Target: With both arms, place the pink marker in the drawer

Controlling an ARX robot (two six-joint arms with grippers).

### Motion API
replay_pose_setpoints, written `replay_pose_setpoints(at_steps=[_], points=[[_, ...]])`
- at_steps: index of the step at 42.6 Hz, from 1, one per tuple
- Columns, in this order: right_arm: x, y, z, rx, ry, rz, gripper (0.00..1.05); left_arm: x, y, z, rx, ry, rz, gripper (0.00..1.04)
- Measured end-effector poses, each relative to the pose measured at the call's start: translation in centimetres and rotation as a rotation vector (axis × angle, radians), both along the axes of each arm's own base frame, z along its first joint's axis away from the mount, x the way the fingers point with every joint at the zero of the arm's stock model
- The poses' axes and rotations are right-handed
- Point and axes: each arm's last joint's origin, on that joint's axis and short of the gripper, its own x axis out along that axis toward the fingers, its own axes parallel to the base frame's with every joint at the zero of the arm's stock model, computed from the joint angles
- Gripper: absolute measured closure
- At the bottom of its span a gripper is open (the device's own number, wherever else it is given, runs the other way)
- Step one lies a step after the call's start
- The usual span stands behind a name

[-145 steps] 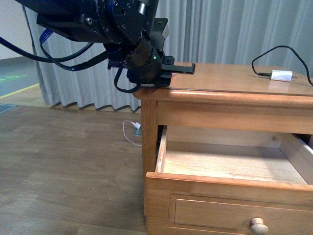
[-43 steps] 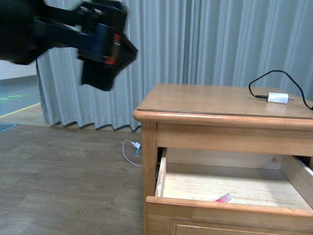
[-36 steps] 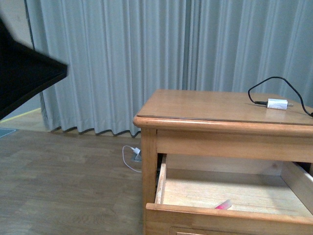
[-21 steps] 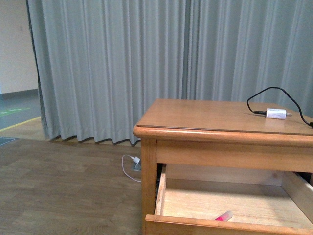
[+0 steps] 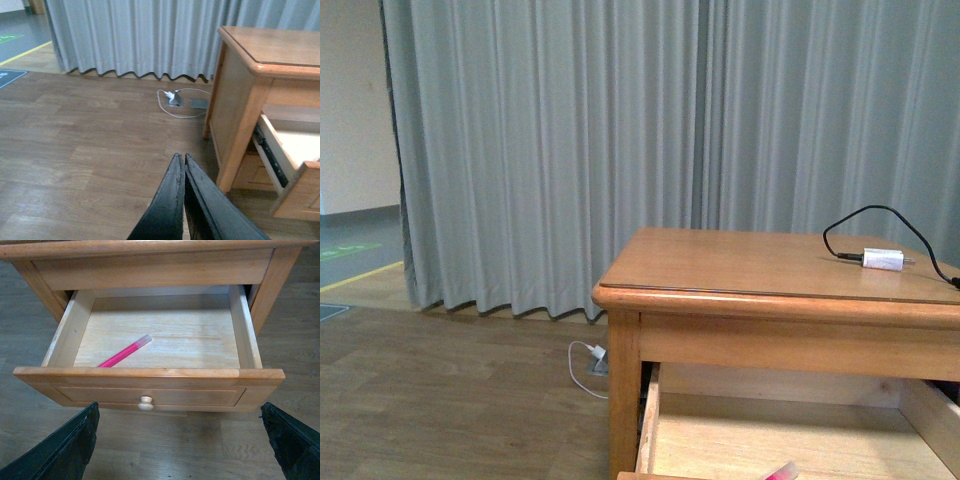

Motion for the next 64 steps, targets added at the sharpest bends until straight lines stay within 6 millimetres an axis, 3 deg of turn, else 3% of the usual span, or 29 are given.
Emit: replay_pose_setpoints(at_steps=[24, 39, 45, 51, 59, 64], points=[[0.0, 0.0, 0.0, 0.000, 0.000, 0.000, 0.08, -1.9, 0.0, -2.7, -0.002, -0.006, -0.006, 1.01], [0.0, 0.0, 0.0, -0.001, 0.000, -0.001, 0.08, -3.2, 0.0, -3.1, -0.002, 0.005, -0.006, 1.00], [0.1, 0.2, -0.4, -0.159, -0.052, -0.160, 0.08, -3.5, 0.0, -2.9, -0.002, -0.021, -0.006, 0.78], [0.9, 0.5, -2.9, -0.245, 0.158, -0.042, 0.08, -3.5, 0.0, -2.9, -0.002, -0.021, -0.006, 0.49], [4.6, -0.3, -6.6, -0.266, 0.290, 0.089, 0.08, -3.5, 0.0, -2.9, -0.002, -0.022, -0.006, 0.07], [6.4, -0.8, -8.4, -0.271, 0.313, 0.104, 0.08, -3.5, 0.0, -2.9, -0.002, -0.022, -0.006, 0.07]])
